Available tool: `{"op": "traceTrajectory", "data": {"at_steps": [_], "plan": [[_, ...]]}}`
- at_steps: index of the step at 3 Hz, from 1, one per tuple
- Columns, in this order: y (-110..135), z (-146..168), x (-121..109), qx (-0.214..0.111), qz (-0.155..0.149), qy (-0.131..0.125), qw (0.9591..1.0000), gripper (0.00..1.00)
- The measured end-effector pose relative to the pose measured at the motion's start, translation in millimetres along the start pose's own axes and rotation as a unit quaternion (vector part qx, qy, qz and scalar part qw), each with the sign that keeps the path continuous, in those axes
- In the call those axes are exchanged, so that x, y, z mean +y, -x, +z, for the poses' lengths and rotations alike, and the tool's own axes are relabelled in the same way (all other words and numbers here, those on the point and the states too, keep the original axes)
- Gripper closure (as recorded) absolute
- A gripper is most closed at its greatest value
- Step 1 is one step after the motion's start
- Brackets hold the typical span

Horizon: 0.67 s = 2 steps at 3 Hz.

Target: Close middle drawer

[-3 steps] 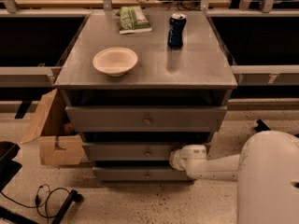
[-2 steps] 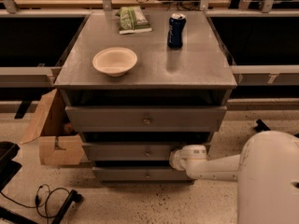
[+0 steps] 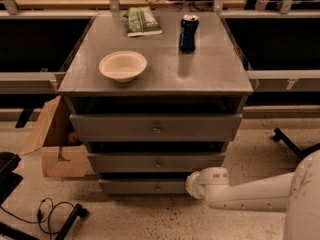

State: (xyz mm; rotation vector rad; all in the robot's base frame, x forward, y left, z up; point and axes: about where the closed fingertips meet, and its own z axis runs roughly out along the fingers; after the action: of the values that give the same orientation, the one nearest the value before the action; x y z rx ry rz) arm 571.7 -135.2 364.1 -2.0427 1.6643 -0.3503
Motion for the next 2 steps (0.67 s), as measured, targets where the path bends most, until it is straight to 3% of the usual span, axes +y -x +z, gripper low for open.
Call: {"op": "traceTrajectory", "data": {"at_steps": [1,2], "plan": [[-12,-85,41,0.059,-0.008,0.050,0.9970,1.00],[-59,-158,87,0.123,-0.016,0.100,0.9873,1.00]]}}
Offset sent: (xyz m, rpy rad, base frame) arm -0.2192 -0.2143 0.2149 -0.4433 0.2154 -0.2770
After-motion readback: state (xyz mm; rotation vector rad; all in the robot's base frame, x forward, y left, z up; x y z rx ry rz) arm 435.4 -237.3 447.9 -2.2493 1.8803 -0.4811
